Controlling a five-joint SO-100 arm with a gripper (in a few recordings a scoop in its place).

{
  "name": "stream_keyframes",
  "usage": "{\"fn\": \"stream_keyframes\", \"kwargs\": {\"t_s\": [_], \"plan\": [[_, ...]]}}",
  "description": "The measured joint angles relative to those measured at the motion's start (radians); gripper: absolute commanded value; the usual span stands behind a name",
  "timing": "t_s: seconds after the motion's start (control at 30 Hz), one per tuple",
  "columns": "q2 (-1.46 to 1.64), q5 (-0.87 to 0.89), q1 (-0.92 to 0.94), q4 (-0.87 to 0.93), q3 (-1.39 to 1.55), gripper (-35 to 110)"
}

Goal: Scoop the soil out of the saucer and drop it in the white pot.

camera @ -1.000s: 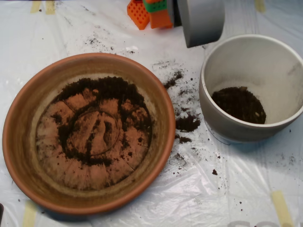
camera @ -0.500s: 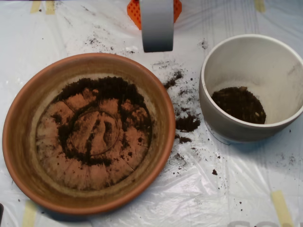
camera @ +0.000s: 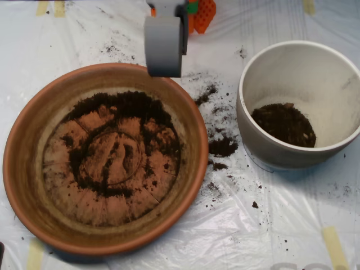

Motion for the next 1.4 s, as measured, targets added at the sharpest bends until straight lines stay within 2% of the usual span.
{"fn": "stream_keyframes", "kwargs": {"t_s": [0.2, 0.5, 0.73, 1.0, 1.13, 1.27, 1.4], "plan": [[0.124, -0.043, -0.106, -0.078, 0.104, 22], [0.25, -0.025, -0.373, -0.133, 0.261, 25], [0.417, -0.023, -0.393, -0.173, 0.469, 23], [0.448, 0.003, -0.225, -0.172, 0.549, 18], [0.448, 0.015, -0.209, -0.172, 0.569, 17], [0.449, 0.017, -0.219, -0.176, 0.614, 6], [0.449, 0.025, -0.281, -0.175, 0.637, 2]]}}
